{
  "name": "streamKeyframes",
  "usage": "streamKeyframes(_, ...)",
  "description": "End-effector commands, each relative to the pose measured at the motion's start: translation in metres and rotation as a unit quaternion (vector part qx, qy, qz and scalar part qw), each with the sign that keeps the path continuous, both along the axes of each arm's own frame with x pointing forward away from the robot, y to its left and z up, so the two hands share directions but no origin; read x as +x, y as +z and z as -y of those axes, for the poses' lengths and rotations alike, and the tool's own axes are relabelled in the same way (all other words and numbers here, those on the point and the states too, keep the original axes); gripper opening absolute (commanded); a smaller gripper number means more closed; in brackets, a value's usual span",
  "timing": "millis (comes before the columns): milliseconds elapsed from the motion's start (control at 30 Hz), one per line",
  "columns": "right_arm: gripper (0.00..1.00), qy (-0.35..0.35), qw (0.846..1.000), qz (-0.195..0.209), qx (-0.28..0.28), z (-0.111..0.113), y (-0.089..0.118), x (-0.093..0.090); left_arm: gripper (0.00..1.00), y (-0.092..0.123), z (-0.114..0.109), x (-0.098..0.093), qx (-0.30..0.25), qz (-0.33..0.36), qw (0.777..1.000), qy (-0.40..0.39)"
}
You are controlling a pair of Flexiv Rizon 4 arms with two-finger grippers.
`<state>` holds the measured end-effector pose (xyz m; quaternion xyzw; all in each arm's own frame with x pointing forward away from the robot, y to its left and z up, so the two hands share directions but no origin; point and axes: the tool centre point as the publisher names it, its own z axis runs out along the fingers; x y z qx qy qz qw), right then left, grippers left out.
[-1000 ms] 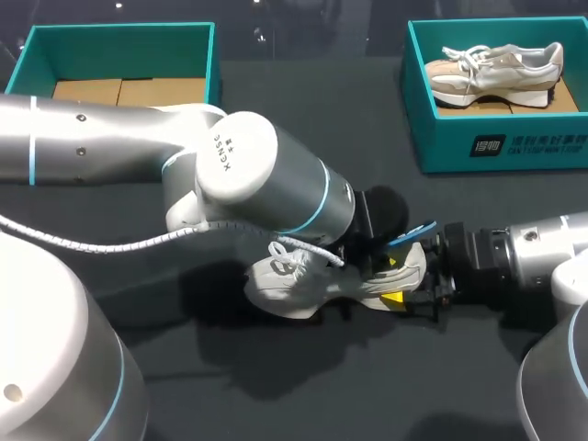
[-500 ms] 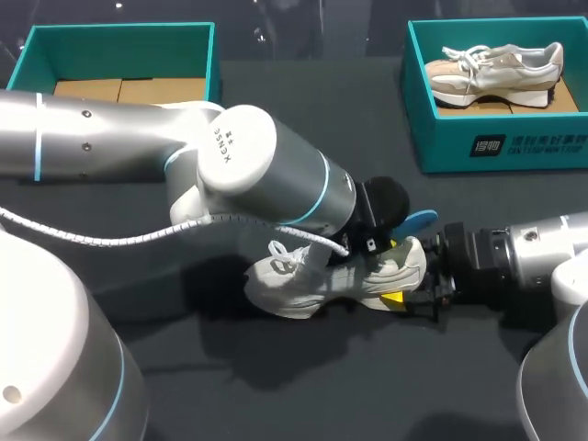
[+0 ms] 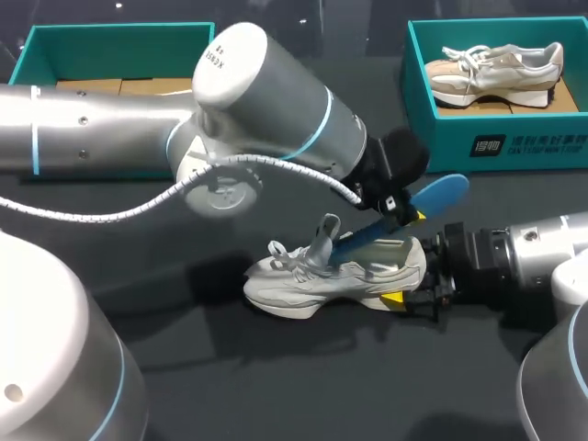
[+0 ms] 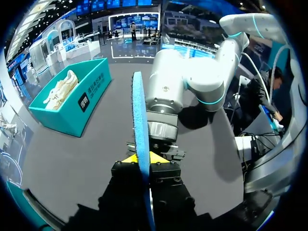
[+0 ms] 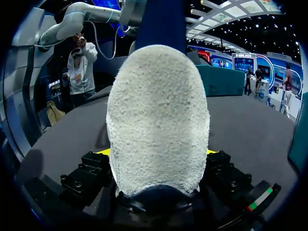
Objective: Take the shoe out of the shoebox, open the shoe tongue, remove and reinsert the insole, then place the shoe into the shoebox
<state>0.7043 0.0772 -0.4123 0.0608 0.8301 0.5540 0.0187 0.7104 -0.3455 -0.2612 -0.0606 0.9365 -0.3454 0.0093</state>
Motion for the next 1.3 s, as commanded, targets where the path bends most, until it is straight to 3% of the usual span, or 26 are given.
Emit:
streamKeyframes(33, 0.0, 0.0, 1.0, -0.001, -0.002, -0.001, 0.001, -0.001, 0.0, 0.007, -0.003, 0.0, 0.007, 0.0, 1.0, 0.0)
streamKeyframes(300, 0.0, 0.0, 1.0, -0.001, -0.002, -0.001, 0.001, -0.001, 0.0, 0.007, -0.003, 0.0, 0.007, 0.0, 1.0, 0.0)
streamKeyframes(533, 0.0, 0.0, 1.0, -0.001, -0.002, -0.001, 0.001, -0.001, 0.0, 0.08, 0.003, -0.015, -0.1, -0.021, 0.994, -0.029)
streamKeyframes(667, 0.0, 0.0, 1.0, -0.001, -0.002, -0.001, 0.001, -0.001, 0.0, 0.126, -0.012, -0.026, -0.152, -0.015, 0.988, -0.019)
streamKeyframes(1133, 0.0, 0.0, 1.0, -0.001, -0.002, -0.001, 0.001, -0.001, 0.0, 0.126, -0.012, -0.026, -0.152, -0.015, 0.988, -0.019)
streamKeyframes(1300, 0.0, 0.0, 1.0, -0.001, -0.002, -0.001, 0.001, -0.001, 0.0, 0.155, -0.034, -0.047, -0.247, -0.038, 0.968, -0.027)
